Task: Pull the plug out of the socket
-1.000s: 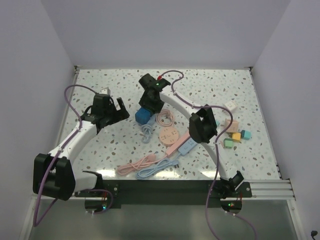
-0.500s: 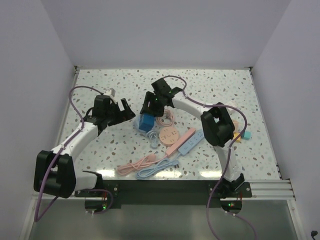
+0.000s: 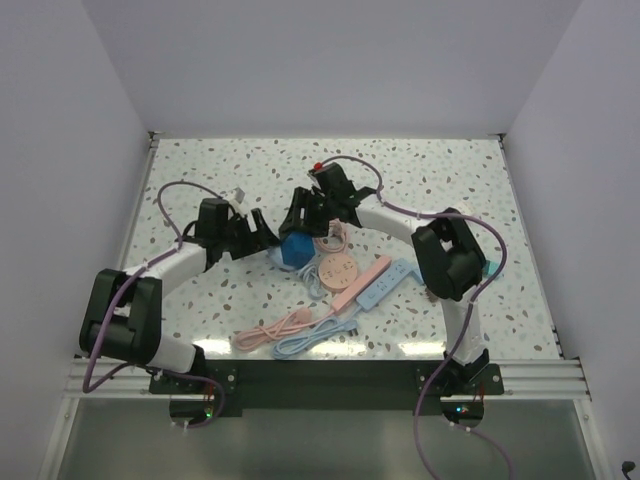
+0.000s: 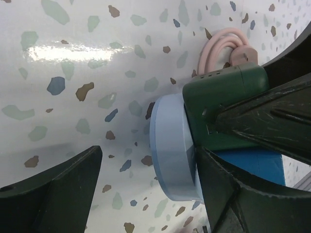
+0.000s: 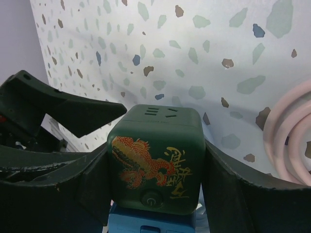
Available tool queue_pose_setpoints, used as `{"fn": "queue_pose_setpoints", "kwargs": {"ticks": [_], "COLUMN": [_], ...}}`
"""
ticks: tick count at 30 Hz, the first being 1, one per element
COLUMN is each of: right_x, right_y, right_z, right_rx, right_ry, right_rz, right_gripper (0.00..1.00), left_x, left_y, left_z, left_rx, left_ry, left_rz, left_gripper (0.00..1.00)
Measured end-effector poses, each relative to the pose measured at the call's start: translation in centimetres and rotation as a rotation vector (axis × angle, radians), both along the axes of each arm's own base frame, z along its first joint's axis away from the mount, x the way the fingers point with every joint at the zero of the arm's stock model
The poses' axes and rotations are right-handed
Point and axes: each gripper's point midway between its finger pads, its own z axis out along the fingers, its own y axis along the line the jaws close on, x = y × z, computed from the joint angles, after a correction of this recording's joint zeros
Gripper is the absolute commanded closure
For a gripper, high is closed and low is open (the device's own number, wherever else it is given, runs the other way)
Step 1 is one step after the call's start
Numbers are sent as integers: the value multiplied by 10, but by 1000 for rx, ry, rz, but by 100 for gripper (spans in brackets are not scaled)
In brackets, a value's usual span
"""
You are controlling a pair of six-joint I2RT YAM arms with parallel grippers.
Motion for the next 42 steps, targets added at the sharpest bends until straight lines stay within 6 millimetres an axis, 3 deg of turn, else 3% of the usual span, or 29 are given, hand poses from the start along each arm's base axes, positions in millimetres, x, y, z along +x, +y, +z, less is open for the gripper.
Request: {"fn": "queue_pose_setpoints", "kwargs": {"ticks": [4,5,10,14,25,34,38,42], "right_x": [1,1,1,3,-4,-12,0,8], "right_y": [0,0,0,-4,-23,-57,-88,-114], "right_z": [2,2,3,8,12,43,82,121], "right_rx": [11,12,7,-43,-212,-238,-202,-166], "right_ry": [-7,-8,-12,-25,-80,-115,-150,-210], "right_rz": [-3,-5,-2,5,43,11,-58,-125], "right_gripper": [100,100,100,100,100,100,100,100], "left_x": [-1,0,2,6,6,8,13,14], "left_y": [-7,-8,-19,-22,-29,-52,-26,-18], "left_z": [-1,-1,6,8,7,26,-5,-14], "left_rx": [-43,-56,-134,-174,-188,-233,-161,-142], "left_ry": [-11,-14,-29,-29,-25,-86,-3,25], "left_rz": [-18,-18,-38,-23,-48,-139,-16,26], "left_gripper": [29,39,66,99,100,100,100,100]}}
